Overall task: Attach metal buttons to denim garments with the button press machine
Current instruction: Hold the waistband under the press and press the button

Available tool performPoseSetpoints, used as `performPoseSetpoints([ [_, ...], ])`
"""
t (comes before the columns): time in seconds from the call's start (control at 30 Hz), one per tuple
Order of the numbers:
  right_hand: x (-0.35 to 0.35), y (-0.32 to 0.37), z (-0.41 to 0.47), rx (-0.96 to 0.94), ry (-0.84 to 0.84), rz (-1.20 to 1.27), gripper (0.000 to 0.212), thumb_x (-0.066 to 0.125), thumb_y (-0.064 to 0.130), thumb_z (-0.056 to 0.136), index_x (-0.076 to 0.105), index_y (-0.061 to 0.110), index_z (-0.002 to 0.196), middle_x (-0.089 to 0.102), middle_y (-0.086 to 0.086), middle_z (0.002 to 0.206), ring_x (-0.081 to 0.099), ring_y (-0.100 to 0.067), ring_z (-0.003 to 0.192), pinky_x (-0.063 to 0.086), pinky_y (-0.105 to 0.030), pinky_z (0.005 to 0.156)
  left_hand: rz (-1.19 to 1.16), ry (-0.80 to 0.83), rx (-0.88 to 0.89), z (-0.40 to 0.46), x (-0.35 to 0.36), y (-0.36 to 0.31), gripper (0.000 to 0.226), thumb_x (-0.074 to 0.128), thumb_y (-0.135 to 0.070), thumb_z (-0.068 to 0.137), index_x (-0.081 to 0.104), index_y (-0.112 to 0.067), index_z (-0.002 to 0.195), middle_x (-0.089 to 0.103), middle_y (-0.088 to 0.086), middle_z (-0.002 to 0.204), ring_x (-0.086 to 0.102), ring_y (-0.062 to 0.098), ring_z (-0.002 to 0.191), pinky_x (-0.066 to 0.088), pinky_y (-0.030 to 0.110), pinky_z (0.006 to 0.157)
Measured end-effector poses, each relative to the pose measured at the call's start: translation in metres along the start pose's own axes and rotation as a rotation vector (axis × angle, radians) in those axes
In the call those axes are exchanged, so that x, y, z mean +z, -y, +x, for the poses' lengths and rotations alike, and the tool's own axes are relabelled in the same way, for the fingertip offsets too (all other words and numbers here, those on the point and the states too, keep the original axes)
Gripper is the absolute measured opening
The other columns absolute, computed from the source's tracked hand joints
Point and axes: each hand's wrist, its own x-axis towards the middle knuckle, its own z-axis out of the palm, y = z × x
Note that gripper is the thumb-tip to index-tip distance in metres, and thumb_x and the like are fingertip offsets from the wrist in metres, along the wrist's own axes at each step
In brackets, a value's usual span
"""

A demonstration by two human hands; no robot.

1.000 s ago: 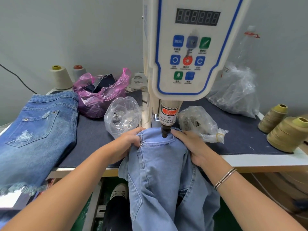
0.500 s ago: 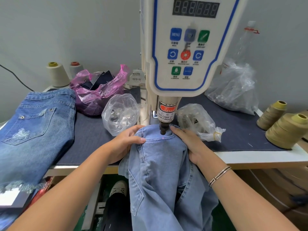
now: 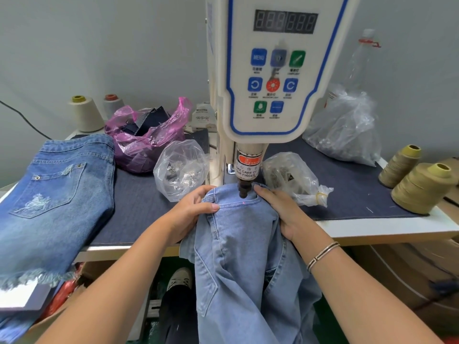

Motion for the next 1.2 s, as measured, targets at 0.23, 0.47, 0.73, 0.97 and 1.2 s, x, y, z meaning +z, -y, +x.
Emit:
performPoseSetpoints([
  [0.23, -0.001, -0.0002, 0.0005, 0.019, -0.008, -0.005, 0.028, 0.068, 0.026, 0.086, 0.071, 0.001, 0.098, 0.073, -0.015, 0.097, 0.071, -0.019, 0.083, 0.055, -0.022, 0.065, 0.0, -0.001, 0.001, 0.0018, -0.0012, 0.0015, 0.066, 0.077, -0.024, 0.06, 0.054, -0.015, 0.121, 0.069, 0.008, 0.113, 0.067, 0.027, 0.102, 0.055, 0.034, 0.08],
  [0.47, -0.0011, 0.0003, 0.0024, 0.018, 0.024, 0.018, 0.025, 0.067, 0.025, 0.087, 0.072, 0.003, 0.097, 0.073, -0.015, 0.099, 0.071, -0.02, 0.087, 0.056, -0.023, 0.067, 0.021, -0.013, 0.015, 0.0021, -0.0022, 0.0024, 0.063, 0.077, -0.025, 0.062, 0.055, -0.016, 0.12, 0.068, 0.009, 0.116, 0.065, 0.029, 0.106, 0.054, 0.038, 0.087],
  [0.73, -0.0012, -0.0001, 0.0031, 0.019, 0.003, -0.008, 0.03, 0.068, 0.027, 0.086, 0.071, 0.001, 0.101, 0.073, -0.015, 0.1, 0.071, -0.02, 0.088, 0.056, -0.023, 0.068, 0.031, -0.029, 0.019, 0.0021, -0.0019, 0.0038, 0.052, 0.071, -0.015, 0.07, 0.054, -0.015, 0.119, 0.066, 0.011, 0.116, 0.066, 0.028, 0.104, 0.053, 0.04, 0.089],
  [0.97, -0.002, 0.0006, 0.0036, 0.032, 0.011, -0.006, 0.031, 0.069, 0.027, 0.086, 0.07, 0.001, 0.102, 0.073, -0.015, 0.101, 0.07, -0.021, 0.089, 0.056, -0.024, 0.069, 0.033, -0.032, 0.029, 0.0014, -0.0019, 0.0047, 0.054, 0.071, -0.015, 0.069, 0.053, -0.014, 0.121, 0.066, 0.011, 0.117, 0.065, 0.029, 0.104, 0.053, 0.041, 0.091],
  [1.2, -0.0008, 0.0002, 0.0012, 0.013, 0.015, 0.011, 0.025, 0.067, 0.024, 0.087, 0.071, 0.002, 0.098, 0.073, -0.015, 0.099, 0.071, -0.02, 0.086, 0.056, -0.023, 0.068, -0.002, -0.018, 0.02, 0.0016, -0.001, 0.0039, 0.062, 0.075, -0.02, 0.063, 0.053, -0.015, 0.121, 0.068, 0.01, 0.113, 0.067, 0.028, 0.101, 0.055, 0.034, 0.079],
])
